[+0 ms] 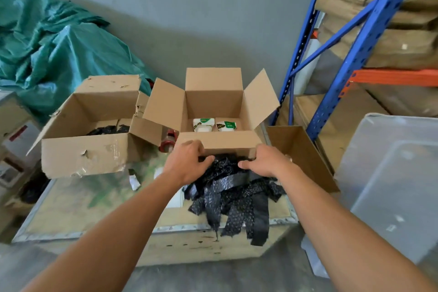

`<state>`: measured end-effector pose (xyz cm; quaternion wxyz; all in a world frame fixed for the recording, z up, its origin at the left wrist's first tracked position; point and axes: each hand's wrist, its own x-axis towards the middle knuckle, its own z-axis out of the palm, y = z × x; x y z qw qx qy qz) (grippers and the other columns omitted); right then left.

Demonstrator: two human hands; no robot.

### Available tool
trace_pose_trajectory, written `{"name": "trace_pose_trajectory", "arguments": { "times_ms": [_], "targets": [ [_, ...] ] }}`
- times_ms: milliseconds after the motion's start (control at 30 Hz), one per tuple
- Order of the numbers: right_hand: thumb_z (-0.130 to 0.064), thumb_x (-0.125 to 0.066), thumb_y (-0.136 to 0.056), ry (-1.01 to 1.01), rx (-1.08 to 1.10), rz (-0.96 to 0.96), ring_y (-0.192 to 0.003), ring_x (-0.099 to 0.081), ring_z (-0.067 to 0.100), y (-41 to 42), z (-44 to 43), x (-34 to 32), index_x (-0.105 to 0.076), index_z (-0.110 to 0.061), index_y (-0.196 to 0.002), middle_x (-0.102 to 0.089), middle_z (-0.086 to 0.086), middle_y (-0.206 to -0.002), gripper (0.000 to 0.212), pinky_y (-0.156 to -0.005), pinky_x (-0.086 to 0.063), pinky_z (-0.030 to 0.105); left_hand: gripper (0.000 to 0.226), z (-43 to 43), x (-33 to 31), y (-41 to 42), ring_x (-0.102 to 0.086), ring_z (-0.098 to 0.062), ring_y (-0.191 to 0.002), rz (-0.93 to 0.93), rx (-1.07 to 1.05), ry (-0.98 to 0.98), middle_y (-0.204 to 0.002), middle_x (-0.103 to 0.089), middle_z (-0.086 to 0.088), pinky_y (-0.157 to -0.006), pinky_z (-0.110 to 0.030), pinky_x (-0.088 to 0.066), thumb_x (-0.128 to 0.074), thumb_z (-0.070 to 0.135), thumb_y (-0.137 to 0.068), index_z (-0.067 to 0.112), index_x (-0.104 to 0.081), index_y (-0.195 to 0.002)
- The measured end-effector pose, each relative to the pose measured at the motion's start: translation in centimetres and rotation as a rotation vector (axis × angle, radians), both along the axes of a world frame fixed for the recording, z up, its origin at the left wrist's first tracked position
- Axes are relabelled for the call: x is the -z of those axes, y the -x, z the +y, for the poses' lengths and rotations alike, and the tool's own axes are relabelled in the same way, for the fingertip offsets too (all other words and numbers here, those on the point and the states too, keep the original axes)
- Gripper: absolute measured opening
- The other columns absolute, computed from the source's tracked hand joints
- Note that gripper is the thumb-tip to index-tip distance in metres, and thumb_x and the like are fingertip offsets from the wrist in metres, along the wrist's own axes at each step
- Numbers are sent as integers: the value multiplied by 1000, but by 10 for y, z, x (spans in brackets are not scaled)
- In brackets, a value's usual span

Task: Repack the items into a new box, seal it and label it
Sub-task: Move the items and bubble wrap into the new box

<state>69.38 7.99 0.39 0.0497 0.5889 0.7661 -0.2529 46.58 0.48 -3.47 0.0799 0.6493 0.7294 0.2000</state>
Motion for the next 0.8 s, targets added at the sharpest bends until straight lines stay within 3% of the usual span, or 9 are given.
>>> {"name": "trace_pose_trajectory", "arguments": {
  "times_ms": [67, 133, 200, 300, 367, 467, 533, 667, 800],
  "targets": [
    [-65, -67, -86, 45, 42, -2, -104, -59, 26, -10, -7, 23, -51, -11, -130, -61, 6, -117, 72, -73, -47, 36, 44, -9, 22, -5, -63, -18, -95, 11, 20, 72, -105, -67, 5, -76, -35, -54, -58, 64, -88, 24, -61, -105],
    [-66, -69, -84, 78, 64, -26, -129, -52, 33, -19, -8, 52, -36, -10, -151, -47, 12, -148, 93, -93, -49, 41, 52, -11, 45, -12, -62, -18, -100, 21, 41, 141, -113, -67, 4, -80, -37, -54, -58, 69, -86, 24, -60, -112],
    [-69, -71, -79, 107, 81, -39, -141, -40, 37, -27, -3, 86, -21, -14, -159, -31, 14, -160, 109, -107, -44, 48, 69, -6, 66, -18, -59, -21, -113, 21, 54, 199, -126, -62, 2, -88, -39, -54, -59, 75, -82, 24, -54, -128],
    [-64, -82, -72, 142, 125, -18, -151, -22, 36, -40, 18, 134, -12, -20, -162, -15, 14, -167, 122, -118, -32, 53, 105, 14, 95, -27, -41, -26, -139, 29, 91, 291, -150, -44, -4, -107, -45, -46, -65, 82, -70, 28, -29, -152],
    [-57, -89, -67, 159, 97, -25, -156, -4, 35, -50, 31, 160, -4, -23, -163, 0, 14, -169, 133, -122, -22, 56, 132, 28, 113, -31, -16, -31, -154, 60, 147, 351, -165, -22, -10, -120, -50, -29, -71, 85, -59, 33, -4, -160],
    [-50, -94, -61, 203, -3, -106, -154, 17, 35, -64, 47, 198, 13, -31, -161, 23, 11, -167, 148, -123, -7, 60, 153, 50, 148, -35, 19, -39, -153, 132, 213, 405, -168, 17, -12, -123, -53, 0, -76, 86, -48, 43, 28, -153],
    [-52, -94, -60, 205, -54, -131, -152, 22, 35, -66, 55, 219, 20, -34, -158, 30, 10, -164, 152, -122, -1, 59, 158, 62, 168, -36, 29, -46, -147, 205, 205, 419, -162, 33, -15, -121, -58, 7, -77, 87, -46, 46, 38, -146],
    [-68, -82, -67, 151, -142, -101, -151, 24, 37, -51, 67, 245, 27, -33, -156, 31, 13, -163, 145, -123, 3, 59, 147, 75, 193, -28, 26, -49, -146, 238, 155, 503, -160, 37, -15, -120, -63, 5, -72, 86, -55, 50, 41, -142],
    [-67, -77, -74, 67, -152, 51, -155, 8, 35, -28, 74, 253, 31, -26, -154, 14, 12, -169, 141, -124, -5, 57, 127, 80, 202, -20, -12, -47, -152, 190, 113, 528, -168, 16, -13, -120, -60, -26, -63, 84, -69, 52, 30, -148]
  ]
}}
